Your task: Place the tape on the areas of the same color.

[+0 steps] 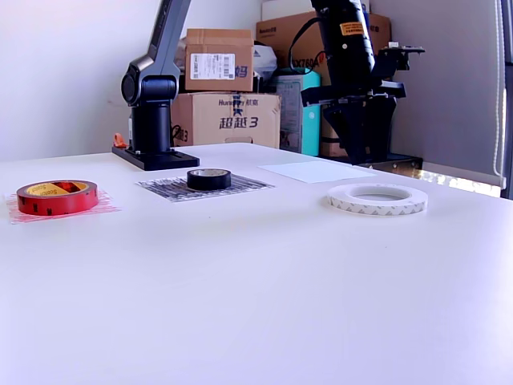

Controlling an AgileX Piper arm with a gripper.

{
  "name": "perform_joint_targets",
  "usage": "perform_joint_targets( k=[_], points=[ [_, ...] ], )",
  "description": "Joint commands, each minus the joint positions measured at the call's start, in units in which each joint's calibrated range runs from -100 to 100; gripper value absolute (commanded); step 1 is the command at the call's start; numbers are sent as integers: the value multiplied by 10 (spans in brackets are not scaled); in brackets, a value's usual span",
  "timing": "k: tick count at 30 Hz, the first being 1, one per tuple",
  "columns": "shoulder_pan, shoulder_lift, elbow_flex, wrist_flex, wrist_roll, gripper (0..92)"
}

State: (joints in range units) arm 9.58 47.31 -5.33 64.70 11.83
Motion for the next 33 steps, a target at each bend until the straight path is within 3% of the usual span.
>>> perform_joint_targets(
  k=[1, 33],
  points=[
    [5, 1, 0, 1, 0, 414],
    [-16, 4, 7, -21, -5, 419]
  ],
)
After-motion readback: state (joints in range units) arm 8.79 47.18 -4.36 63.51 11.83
